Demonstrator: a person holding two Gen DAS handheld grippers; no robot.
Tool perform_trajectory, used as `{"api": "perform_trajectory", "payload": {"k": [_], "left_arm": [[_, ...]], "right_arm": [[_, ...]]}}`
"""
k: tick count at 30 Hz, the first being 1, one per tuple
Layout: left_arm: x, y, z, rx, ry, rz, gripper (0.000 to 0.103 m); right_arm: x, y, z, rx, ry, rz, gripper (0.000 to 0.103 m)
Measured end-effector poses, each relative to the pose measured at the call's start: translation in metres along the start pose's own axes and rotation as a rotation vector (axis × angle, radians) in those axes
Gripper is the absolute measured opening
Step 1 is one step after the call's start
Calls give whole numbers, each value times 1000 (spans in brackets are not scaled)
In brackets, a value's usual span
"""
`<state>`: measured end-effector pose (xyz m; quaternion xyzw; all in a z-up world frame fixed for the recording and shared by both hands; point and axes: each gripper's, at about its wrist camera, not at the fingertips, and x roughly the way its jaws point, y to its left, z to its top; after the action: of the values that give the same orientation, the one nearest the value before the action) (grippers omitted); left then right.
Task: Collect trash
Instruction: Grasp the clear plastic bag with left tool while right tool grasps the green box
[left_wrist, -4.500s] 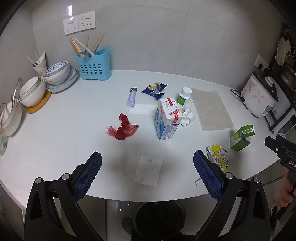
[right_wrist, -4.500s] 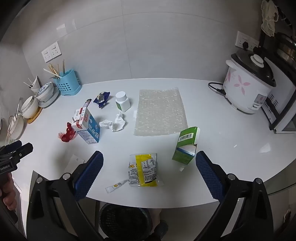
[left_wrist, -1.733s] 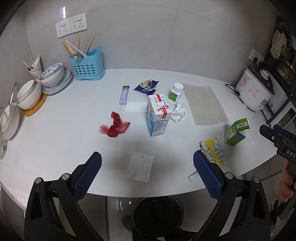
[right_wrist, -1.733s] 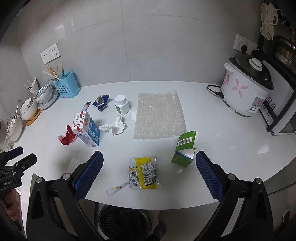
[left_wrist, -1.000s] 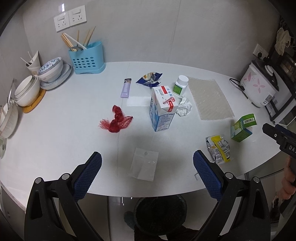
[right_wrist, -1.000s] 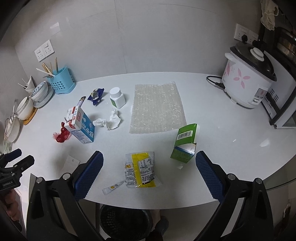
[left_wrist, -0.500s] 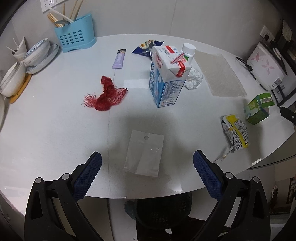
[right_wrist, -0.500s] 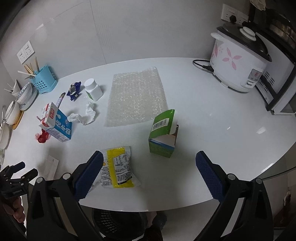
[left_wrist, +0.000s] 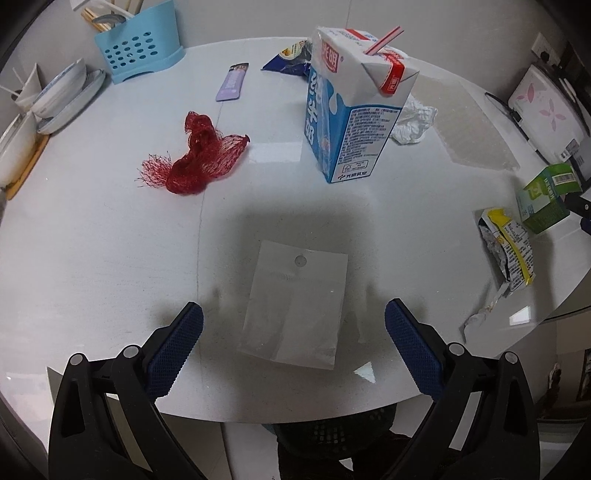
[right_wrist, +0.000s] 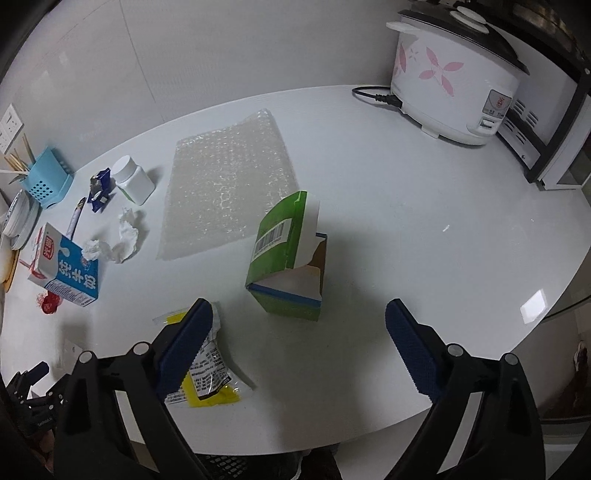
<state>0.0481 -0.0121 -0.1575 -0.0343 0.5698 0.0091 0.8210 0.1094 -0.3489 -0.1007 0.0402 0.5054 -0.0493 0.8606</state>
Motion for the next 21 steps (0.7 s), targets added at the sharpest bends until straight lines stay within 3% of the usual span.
{"api": "perform_trajectory", "payload": {"k": [9,15,21], "left_arm": [[14,-1,-1,8,20,20,95],[22,1,-4,7,37,49,85],[16,0,-2,15,45,58,59]], "right_arm": [[27,-1,9,44,19,-41,79],[36,-3,13,55,30,-44,66],[43,-3,15,44,52,-33,45]]}}
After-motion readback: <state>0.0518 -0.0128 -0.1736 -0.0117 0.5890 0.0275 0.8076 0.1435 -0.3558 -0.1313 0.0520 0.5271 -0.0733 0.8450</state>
